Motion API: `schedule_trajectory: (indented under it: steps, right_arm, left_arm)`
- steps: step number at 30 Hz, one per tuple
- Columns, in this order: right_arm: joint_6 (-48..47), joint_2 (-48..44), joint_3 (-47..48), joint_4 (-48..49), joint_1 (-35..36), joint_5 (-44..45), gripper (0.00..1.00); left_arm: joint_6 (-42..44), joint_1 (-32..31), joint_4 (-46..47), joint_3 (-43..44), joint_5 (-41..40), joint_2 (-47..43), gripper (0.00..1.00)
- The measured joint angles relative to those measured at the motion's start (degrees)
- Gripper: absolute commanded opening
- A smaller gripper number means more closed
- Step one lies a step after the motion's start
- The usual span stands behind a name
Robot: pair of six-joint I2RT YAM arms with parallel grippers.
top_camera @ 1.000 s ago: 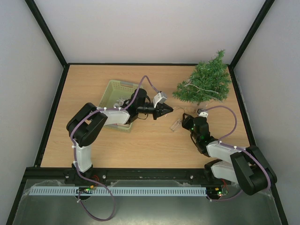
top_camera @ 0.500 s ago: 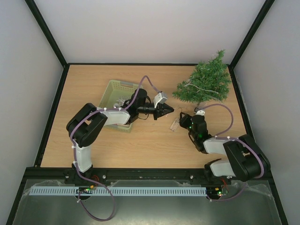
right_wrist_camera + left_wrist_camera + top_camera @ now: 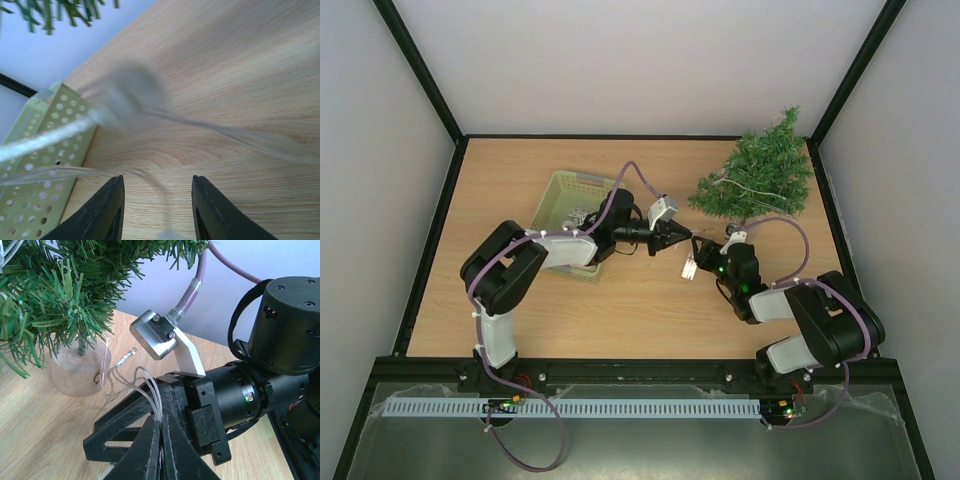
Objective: Decorate the small christmas tree
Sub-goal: Wrap the decoration item around the Christmas tree.
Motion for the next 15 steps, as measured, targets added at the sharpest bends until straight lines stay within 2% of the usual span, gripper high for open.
schedule_trajectory:
  steps: [7, 15]
  right_arm:
    - [-0.2, -0.4, -1.1, 2.0, 0.0, -2.0, 0.34]
    - [-0.7, -0.1, -1.1, 2.7, 0.0, -2.3, 0.25]
  left_arm:
    - [0.0, 0.0, 0.0, 0.0, 0.0, 0.0, 0.02]
    - [0.0, 0.0, 0.0, 0.0, 0.0, 0.0, 0.02]
